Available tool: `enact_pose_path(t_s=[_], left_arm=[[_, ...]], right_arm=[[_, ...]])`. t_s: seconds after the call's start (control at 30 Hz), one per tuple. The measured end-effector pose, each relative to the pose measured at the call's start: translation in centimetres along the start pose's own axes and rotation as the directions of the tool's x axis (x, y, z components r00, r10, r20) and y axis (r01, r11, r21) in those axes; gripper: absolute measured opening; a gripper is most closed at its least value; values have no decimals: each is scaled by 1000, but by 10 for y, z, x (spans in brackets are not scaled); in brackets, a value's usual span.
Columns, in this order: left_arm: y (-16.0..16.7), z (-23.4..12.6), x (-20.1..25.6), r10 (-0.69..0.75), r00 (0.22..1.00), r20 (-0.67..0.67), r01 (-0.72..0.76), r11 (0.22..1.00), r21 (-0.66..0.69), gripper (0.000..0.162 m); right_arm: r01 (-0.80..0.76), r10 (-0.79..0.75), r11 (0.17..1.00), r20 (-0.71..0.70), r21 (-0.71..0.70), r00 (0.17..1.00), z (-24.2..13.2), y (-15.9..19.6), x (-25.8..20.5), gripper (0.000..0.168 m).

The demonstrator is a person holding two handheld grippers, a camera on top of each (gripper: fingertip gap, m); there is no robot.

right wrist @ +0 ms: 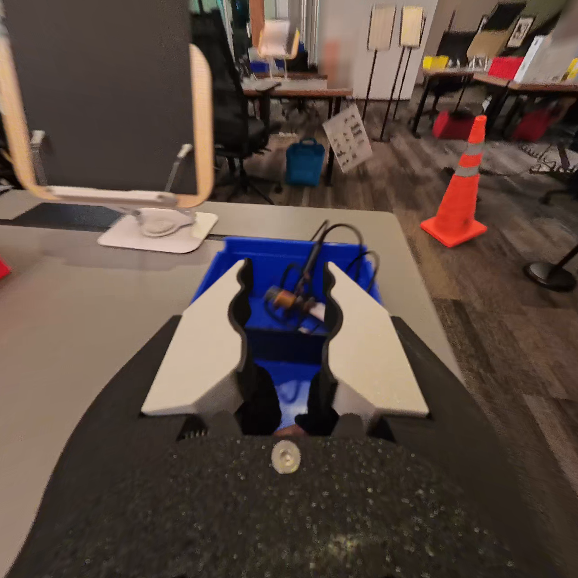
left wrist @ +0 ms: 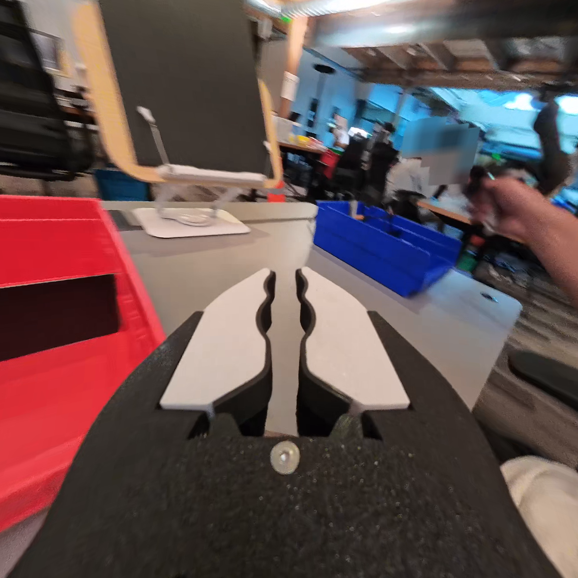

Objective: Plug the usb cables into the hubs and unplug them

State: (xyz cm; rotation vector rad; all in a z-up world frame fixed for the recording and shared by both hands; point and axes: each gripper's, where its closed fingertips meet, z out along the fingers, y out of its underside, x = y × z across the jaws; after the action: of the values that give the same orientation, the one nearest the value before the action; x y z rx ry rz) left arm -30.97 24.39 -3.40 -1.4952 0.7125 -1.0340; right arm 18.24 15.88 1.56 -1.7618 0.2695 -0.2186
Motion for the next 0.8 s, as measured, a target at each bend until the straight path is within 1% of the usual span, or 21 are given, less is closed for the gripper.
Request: enact_pose_path(t_s=[0.07, 0.13, 0.17, 0.2, 0.23, 0.27, 0.33, 0.37, 0.43, 0.53, 0.8], left_arm=[[-9, -24, -11, -13, 994, 108, 13, 1000, 5, 12], [-1, -52, -33, 27, 964, 265, -18, 999, -37, 11], [8, -68, -51, 77, 926, 371, -49, 995, -84, 9], [16, -85, -73, 149, 864, 481, -87, 985, -150, 8], [22, -98, -94, 224, 800, 557, -118, 968, -220, 6], [27, -105, -112, 284, 754, 593, -137, 950, -281, 6], [34, -115, -144, 351, 681, 643, -136, 923, -360, 7], [37, -116, -156, 354, 666, 656, -115, 918, -379, 9], [42, -112, -169, 293, 695, 657, -46, 929, -367, 13], [47, -107, -176, 211, 726, 654, 18, 946, -325, 13], [47, -109, -177, 228, 723, 653, 5, 942, -334, 13]], right_arm=[[-7, 6, 999, 19, 50, 1000, -25, 35, -32, 43], [-22, 24, 997, -26, 74, 999, -44, 74, -45, 43], [-42, 47, 995, -59, 89, 997, -51, 91, -46, 41], [-71, 78, 993, -62, 99, 995, -56, 102, -48, 39], [-90, 94, 991, -31, 99, 995, -58, 106, -52, 39], [-99, 101, 991, -16, 93, 995, -58, 108, -52, 41], [-83, 87, 993, -46, 84, 995, -55, 115, -41, 42], [-80, 84, 994, -62, 74, 995, -54, 120, -35, 42], [-105, 107, 994, -54, 39, 993, -54, 124, -32, 43], [-88, 91, 995, -51, 46, 995, -58, 121, -32, 42], [-39, 39, 999, -26, 1, 999, -46, 128, -44, 39]])
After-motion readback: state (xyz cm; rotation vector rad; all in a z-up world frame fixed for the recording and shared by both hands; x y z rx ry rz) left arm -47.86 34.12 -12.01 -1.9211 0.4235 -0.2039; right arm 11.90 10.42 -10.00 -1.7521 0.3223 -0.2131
